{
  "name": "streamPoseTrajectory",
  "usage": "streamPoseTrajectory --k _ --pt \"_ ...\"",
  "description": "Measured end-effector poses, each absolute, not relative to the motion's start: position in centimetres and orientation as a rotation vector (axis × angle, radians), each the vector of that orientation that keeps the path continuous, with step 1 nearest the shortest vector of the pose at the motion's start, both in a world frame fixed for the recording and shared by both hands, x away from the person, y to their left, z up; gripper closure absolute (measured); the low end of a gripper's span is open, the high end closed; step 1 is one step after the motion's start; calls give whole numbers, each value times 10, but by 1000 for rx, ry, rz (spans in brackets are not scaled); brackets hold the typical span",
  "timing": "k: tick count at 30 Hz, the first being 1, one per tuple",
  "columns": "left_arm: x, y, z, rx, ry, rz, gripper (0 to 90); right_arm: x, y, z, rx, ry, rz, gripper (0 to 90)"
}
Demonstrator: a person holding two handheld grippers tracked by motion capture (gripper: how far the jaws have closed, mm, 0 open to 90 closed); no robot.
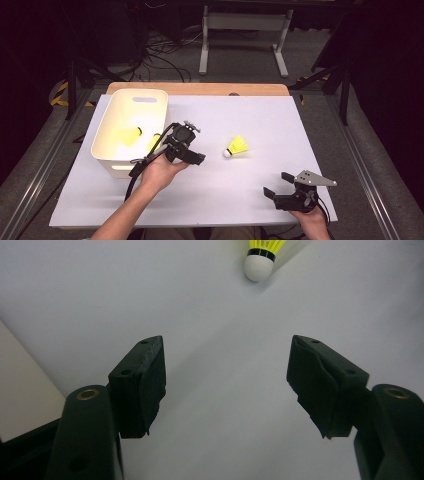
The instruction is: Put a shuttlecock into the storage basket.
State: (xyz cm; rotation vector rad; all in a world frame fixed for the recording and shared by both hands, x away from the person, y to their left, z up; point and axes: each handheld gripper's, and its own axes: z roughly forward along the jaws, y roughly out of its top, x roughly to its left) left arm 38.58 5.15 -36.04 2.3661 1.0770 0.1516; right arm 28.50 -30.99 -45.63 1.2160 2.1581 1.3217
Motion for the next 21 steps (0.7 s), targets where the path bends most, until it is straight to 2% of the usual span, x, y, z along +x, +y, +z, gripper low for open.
streamPoseTrajectory --k 9,21 --pt "382 49 -365 2362 1063 158 329 286 -313 -454 1259 2100 1327 74" --pt "379 43 -377 2375 1049 183 329 298 -306 -444 1364 2210 1334 197"
